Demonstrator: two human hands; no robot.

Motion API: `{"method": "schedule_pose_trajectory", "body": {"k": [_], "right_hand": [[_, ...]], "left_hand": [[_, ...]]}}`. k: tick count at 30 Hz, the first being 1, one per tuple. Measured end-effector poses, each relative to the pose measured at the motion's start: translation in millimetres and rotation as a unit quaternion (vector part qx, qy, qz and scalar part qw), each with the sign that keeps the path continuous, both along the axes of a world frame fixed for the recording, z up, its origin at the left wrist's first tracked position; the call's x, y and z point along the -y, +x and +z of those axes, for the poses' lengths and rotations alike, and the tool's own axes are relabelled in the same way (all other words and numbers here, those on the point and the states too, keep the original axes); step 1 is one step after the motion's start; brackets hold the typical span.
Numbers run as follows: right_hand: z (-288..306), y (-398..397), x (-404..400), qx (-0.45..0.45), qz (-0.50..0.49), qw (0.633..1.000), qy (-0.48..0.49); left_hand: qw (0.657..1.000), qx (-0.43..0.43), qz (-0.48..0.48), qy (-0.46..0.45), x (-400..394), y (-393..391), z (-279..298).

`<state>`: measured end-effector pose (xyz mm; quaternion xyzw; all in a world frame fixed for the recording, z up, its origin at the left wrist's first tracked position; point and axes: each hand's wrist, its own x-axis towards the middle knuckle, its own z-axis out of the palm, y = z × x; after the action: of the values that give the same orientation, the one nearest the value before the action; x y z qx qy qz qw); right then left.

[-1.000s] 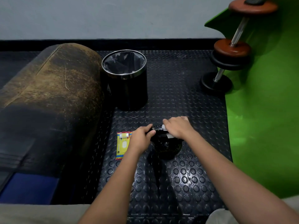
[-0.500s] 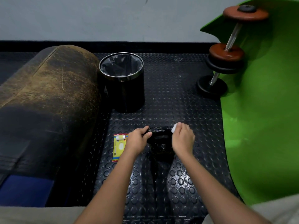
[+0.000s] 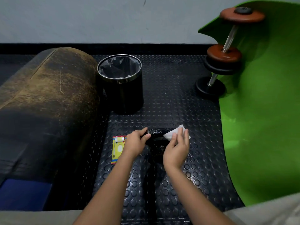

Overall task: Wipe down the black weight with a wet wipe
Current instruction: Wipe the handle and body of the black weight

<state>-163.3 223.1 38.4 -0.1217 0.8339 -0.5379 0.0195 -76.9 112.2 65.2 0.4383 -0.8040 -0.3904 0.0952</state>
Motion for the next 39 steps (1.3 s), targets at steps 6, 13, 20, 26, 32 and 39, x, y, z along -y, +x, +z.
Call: {"method": "schedule_pose_trajectory", "body": {"k": [6,13,20,26,32,39], "right_hand": [[54,6,36,0.314,-0.11,0.942,-0.036],[119,-24,37,0.598,-0.128,0.727,-0.311],[82,-61,8,0.631,-0.176,0.671,-0.347],[88,-41,18,0.672,-0.102,0.644,-0.349],[92,-55,10,0.686,-0.133,0.639,-0.32],[75,-53,9,0.666,-0.151,0.622,-0.383]], "left_hand": [[1.0,0.003,0.001,0.003,1,0,-1],[1.0,0.001,0.004,0.007,2,-1,-1],[1.0,-0.007,-0.004,0.021,-1,2,0],[1.0,0.003,0.003,0.001,0,1,2],[1.0,0.004,0.001,-0.002,-1,0,2],[1.0,-0.002,0.002,0.003,-1,0,3]]}}
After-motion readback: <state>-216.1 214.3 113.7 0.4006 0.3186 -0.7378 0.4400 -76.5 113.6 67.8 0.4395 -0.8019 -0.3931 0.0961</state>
